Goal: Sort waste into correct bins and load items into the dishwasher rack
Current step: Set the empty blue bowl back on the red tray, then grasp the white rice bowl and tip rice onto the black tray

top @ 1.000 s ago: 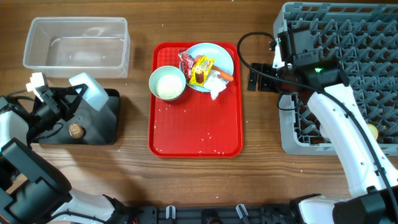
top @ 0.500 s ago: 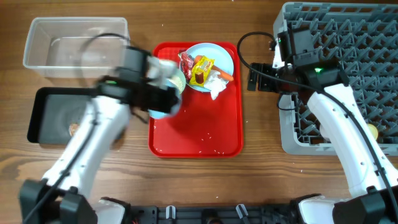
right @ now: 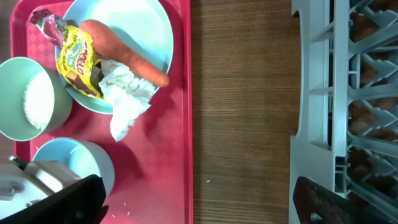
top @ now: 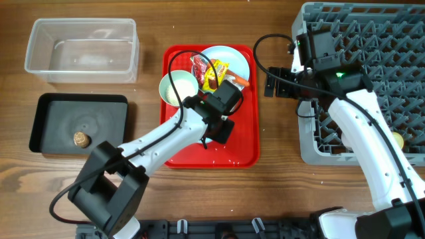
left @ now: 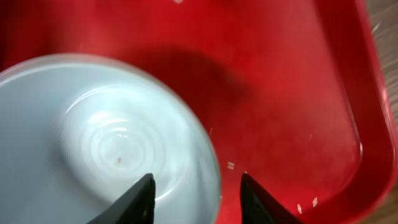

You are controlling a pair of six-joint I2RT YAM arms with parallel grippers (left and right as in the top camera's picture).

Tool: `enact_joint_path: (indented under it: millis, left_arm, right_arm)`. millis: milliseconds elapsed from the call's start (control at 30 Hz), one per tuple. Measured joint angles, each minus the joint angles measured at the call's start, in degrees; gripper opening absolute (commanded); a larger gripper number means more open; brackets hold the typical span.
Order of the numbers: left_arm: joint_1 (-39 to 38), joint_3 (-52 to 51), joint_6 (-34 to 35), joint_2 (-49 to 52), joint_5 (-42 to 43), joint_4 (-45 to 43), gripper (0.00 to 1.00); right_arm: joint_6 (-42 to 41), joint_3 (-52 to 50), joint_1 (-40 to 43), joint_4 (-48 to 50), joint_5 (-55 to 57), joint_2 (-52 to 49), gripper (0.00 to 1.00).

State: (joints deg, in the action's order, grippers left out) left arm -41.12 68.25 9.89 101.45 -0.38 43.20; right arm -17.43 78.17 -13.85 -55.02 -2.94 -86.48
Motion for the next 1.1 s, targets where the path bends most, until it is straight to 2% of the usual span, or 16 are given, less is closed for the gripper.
enact_joint_path:
  millis: [33, 100, 233, 333, 567, 633, 700, 800, 867, 1100]
  left_arm:
    - [0.6, 1.0, 0.5, 0.0, 0.0, 1.2, 0.67]
    - [3.5, 5.7, 1.4, -0.3, 0.0, 2.8, 0.70]
    - [13.4, 12.0, 1.8, -2.3, -2.4, -3.2, 0.68]
    - [20.1, 12.2, 1.1, 1.6, -2.5, -7.7, 0.62]
    - [19.4, 12.1, 0.3, 9.3, -0.3, -8.0, 0.58]
    - [18.6, 12.1, 0.3, 10.4, -0.1, -7.2, 0.48]
    - [18.4, 12.1, -0.2, 11.8, 0.1, -5.7, 0.29]
    - [18.1, 12.1, -0.3, 13.2, 1.2, -4.2, 0.18]
    - [17.9, 12.1, -0.4, 13.7, 1.6, -4.0, 0.06]
    - [17.8, 12.7, -0.8, 13.8, 1.1, -4.2, 0.04]
  right_arm:
    - [0.0, 0.0, 0.0, 0.1, 0.0, 0.0, 1.00]
    - [0.0, 0.0, 0.0, 0.0, 0.1, 0.0, 1.00]
    - [0.0, 0.0, 0.0, 0.0, 0.5, 0.0, 1.00]
    - [0.0, 0.0, 0.0, 0.2, 0.5, 0.0, 1.00]
    - [0.0, 0.0, 0.0, 0.2, 0.7, 0.0, 1.00]
    - [0.0, 0.0, 0.0, 0.3, 0.7, 0.0, 1.00]
    - [0.0, 0.0, 0.0, 0.2, 0.7, 0.0, 1.00]
    - [0.0, 0.0, 0.0, 0.2, 0.7, 0.0, 1.00]
    - [0.0, 0.0, 0.0, 0.3, 0.7, 0.0, 1.00]
    - [0.0, 0.0, 0.0, 0.2, 1.5, 0.0, 1.00]
